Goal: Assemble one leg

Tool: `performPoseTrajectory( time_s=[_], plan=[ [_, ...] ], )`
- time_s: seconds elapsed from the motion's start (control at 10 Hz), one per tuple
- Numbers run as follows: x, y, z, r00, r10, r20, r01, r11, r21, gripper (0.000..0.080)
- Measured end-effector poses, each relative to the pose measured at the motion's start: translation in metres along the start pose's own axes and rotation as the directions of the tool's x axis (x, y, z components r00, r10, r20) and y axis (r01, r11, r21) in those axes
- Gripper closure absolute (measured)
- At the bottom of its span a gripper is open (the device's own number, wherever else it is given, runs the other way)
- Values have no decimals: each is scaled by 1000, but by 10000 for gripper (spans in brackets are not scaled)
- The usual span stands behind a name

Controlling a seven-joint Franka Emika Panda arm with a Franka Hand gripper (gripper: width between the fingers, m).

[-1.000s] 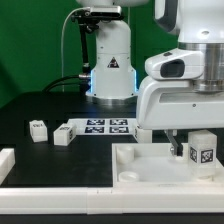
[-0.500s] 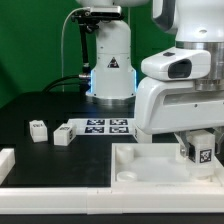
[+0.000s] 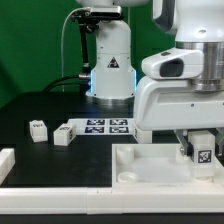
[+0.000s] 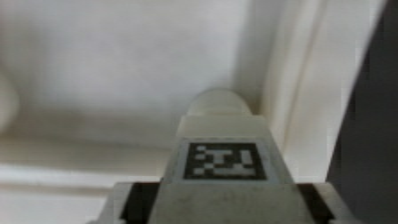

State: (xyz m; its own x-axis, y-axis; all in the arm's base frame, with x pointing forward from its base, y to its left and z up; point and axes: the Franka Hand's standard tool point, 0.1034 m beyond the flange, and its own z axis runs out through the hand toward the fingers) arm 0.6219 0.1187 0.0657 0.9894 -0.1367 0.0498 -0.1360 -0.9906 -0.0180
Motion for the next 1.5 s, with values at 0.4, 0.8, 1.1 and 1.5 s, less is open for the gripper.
performPoseTrajectory(
  time_s=[0.4,0.8,1.1,1.5],
  plan=[
    [-1,-3,1,844,535,-33,-535,845,3,509],
    [-1,-6,1,593,805,-27,-805,593,18,471],
    [0,-6,2,684,729,-34,-729,685,21,179],
    [0,-4,1,942,334,-43,-334,943,4,151]
  ],
)
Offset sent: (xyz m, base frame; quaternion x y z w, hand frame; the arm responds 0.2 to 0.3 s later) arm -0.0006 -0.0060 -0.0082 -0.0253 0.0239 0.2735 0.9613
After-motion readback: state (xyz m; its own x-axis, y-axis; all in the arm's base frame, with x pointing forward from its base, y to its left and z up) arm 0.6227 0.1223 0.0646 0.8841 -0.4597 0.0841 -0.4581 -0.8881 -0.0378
